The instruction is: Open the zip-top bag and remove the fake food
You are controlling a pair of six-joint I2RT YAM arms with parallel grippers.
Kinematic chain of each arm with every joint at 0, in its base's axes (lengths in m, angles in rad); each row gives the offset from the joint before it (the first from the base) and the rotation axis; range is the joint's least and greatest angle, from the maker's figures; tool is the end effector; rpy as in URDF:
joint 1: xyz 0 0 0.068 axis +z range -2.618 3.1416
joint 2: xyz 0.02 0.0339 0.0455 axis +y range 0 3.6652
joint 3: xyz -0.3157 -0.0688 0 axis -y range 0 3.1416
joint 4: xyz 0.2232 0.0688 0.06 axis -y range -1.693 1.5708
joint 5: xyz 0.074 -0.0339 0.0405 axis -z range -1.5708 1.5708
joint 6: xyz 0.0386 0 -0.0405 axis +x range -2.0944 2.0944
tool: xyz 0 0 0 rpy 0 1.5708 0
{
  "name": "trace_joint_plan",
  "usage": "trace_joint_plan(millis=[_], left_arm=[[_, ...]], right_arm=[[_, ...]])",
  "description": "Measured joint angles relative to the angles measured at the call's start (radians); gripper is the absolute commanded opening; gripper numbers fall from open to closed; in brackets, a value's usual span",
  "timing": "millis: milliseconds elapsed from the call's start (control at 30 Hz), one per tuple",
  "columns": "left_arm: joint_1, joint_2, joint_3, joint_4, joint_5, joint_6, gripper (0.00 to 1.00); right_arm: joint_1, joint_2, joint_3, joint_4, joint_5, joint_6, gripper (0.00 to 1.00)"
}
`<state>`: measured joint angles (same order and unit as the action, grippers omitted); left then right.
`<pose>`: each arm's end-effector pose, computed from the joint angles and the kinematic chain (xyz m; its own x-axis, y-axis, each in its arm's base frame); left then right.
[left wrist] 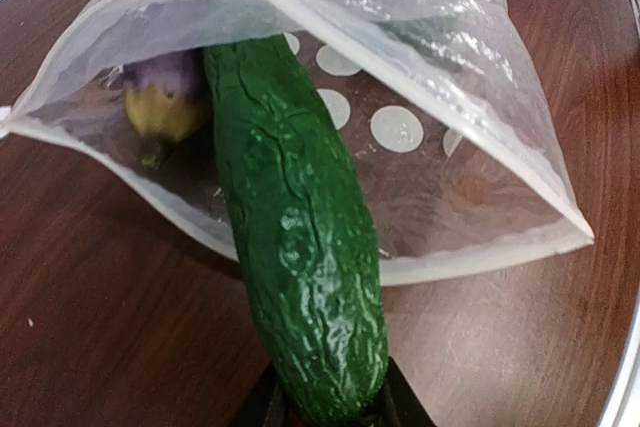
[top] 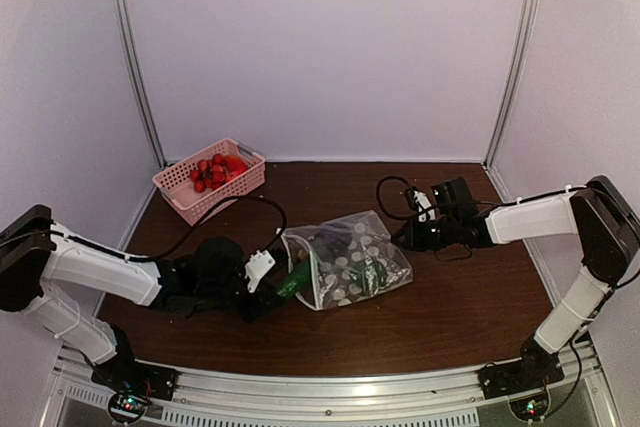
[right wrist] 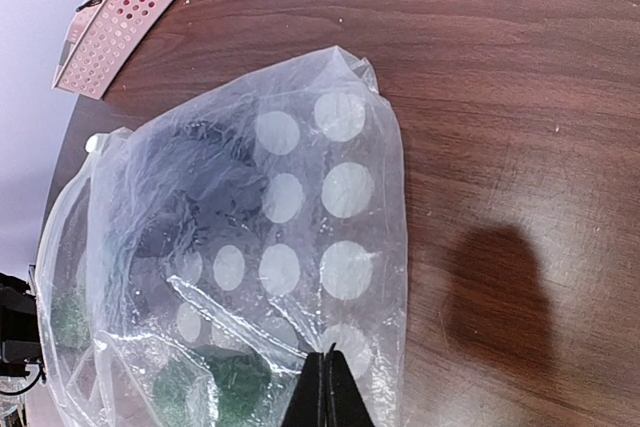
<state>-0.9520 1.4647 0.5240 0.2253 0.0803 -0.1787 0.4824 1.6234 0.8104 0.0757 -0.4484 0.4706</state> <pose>0.1433 -0.2066 0.2087 -0.5250 0.4318 -0.7335 0.7660 0.6154 -0.1859 0.2705 0.1605 0.2347 -0.8493 0.0165 -0.5277 -0.3560 0.7202 0.5954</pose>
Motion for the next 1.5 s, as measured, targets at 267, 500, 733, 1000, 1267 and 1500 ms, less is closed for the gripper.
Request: trace_joint_plan(millis=[267, 500, 733, 1000, 1267, 1500], left_arm=[[0.0, -0.322, -0.14, -0.131, -0.021, -0.121, 0.08], [0.002, -0.654, -0.199, -0.279, -0.09, -0.265, 0.08], [0.174, -0.686, -0.106, -0.38, -0.113, -0.328, 0.08], [0.407, -0.437, 0.128, -0.413, -0.026, -0.306, 0.08], [0.711, -0.191, 0.376, -0.425, 0.107, -0.295, 0.09], [0.862, 0.006, 0.524, -0.429, 0.218, -0.297, 0.1]], right_arm=[[-0.011, 0.0, -0.005, 0.013, -0.002, 0.002, 0.0], [-0.015, 0.0, -0.006, 0.024, -0.008, 0.004, 0.0], [-0.019, 0.0, -0.006, 0.027, -0.014, 0.004, 0.0], [-0.02, 0.0, -0.006, 0.042, -0.024, 0.007, 0.0], [-0.02, 0.0, -0.006, 0.05, -0.027, 0.008, 0.0], [-0.02, 0.0, -0.006, 0.057, -0.031, 0.013, 0.0]])
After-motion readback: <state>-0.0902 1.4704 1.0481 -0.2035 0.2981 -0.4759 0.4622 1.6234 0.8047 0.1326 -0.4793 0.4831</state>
